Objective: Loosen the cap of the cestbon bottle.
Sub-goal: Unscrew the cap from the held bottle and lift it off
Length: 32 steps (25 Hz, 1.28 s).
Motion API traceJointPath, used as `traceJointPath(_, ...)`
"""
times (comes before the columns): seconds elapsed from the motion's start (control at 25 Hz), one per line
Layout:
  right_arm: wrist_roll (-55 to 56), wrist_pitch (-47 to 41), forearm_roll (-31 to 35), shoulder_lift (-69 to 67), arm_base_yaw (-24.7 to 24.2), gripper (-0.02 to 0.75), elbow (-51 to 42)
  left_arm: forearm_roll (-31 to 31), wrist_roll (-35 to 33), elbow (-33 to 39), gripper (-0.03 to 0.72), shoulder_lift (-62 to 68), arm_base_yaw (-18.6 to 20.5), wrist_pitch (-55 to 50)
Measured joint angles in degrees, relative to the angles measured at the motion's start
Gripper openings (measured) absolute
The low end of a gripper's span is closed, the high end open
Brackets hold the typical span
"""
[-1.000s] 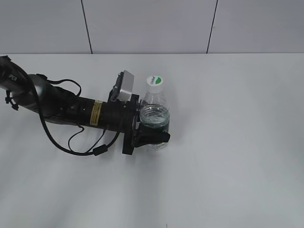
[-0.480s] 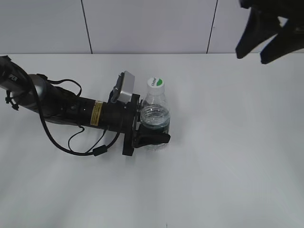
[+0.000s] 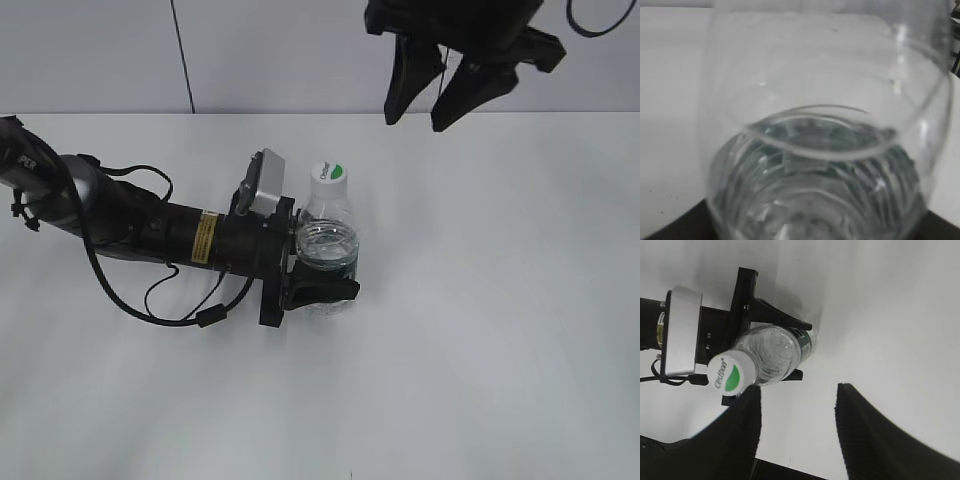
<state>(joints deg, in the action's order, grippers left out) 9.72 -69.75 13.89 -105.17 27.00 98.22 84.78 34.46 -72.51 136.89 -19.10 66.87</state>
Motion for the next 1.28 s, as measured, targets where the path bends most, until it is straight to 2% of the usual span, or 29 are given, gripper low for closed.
traceJointPath(0.4,0.85,-0.11,0.00,-7.34,4.09,0.372,7.58,-0.37,-0.17,0.00,0.411,0.00,0.00,-0.17)
traceJointPath(0.8,1.02,-0.11,-0.43,-9.37,7.97,0.372,8.40,-0.82,-0.17,0.00,0.411,0.00,0.00,-0.28)
traceJointPath(1.12,1.70,-0.11,-3.53,-9.48,8.09,0.372,8.40,-1.32,-0.21,0.00,0.411,0.00,0.00,-0.50)
traceJointPath(1.28,1.75,-0.11,-3.04,-10.68,8.09,0.372,8.40,-1.38,-0.27,0.00,0.411,0.00,0.00,-0.52)
